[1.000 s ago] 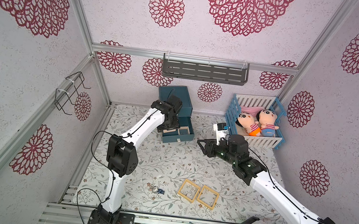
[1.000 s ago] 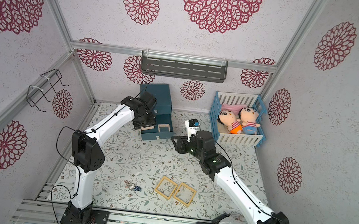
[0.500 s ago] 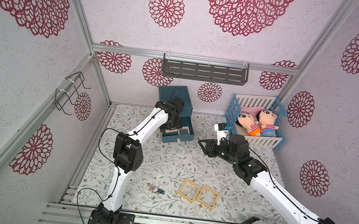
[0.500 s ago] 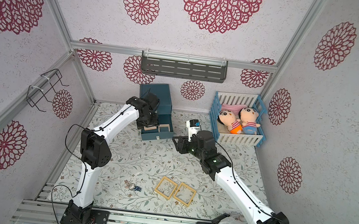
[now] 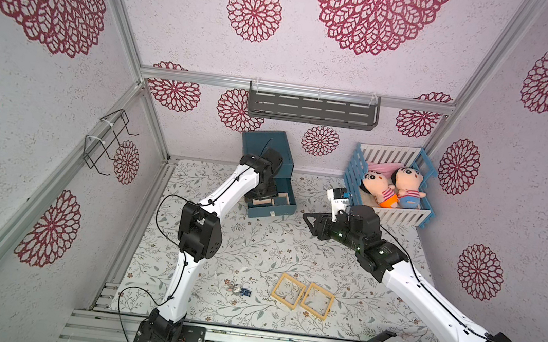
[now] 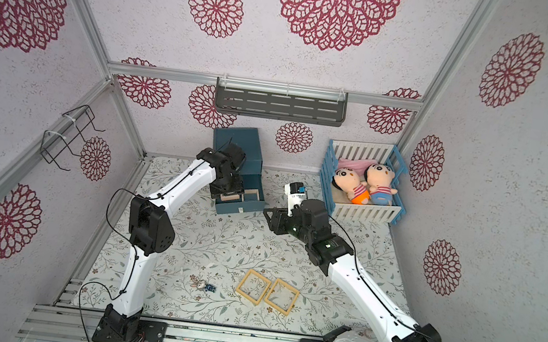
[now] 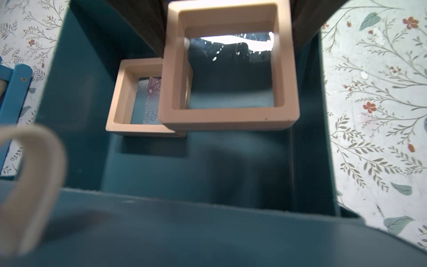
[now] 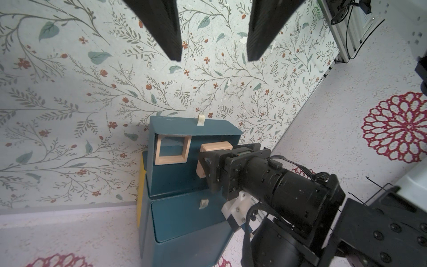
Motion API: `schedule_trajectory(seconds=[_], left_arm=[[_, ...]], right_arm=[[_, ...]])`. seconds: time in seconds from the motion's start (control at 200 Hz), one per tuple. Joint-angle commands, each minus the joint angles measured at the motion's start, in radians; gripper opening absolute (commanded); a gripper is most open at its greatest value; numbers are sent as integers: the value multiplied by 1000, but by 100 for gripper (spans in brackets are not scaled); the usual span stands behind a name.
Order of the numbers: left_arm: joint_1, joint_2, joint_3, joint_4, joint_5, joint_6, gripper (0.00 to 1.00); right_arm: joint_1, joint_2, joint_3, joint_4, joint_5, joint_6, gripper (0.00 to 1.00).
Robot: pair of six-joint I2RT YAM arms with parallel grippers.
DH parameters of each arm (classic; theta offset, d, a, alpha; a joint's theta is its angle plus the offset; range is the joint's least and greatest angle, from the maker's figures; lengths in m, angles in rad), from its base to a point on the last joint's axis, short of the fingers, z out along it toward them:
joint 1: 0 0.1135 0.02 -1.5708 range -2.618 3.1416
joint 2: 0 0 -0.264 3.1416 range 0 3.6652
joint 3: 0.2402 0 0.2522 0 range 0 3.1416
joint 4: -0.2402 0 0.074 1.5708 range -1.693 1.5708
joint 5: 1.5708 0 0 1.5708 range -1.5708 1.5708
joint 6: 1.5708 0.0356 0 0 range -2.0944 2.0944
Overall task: Place the brooch boxes into the drawer by color
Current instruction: Place the brooch box in the drawer.
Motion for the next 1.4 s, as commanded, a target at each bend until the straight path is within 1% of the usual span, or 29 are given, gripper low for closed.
schedule_trajectory(seconds=[0.0,0.27,0.63,0.901,1.006,1.011,1.026,1.036,1.066,1.111,1.391], left_arm=[[3,37,26,-22,-12,17,48],[-5,91,77,-70,-30,28,51],[-10,116,90,-78,-36,19,61],[-14,103,106,-86,-59,9,83],[-14,96,124,-87,-63,4,89],[-14,96,125,-88,-63,3,89],[-14,94,127,-87,-63,2,98],[-14,93,128,-87,-63,1,100],[-14,91,131,-86,-65,-1,98],[-15,85,134,-83,-64,-3,97],[-20,43,136,-59,-55,-18,99]], right_arm=[[-5,-29,12,25,2,6,52],[-6,-32,5,29,-6,10,52],[-5,-36,-5,30,-11,12,52],[-5,-35,-10,34,-16,14,54],[-6,-33,-10,37,-21,15,54],[-5,-34,-10,38,-21,15,54],[-5,-33,-10,39,-21,15,54],[-5,-34,-10,39,-21,15,54],[-5,-33,-9,39,-22,15,54],[-5,-33,-9,39,-23,14,54],[-6,-35,-15,41,-25,17,54]])
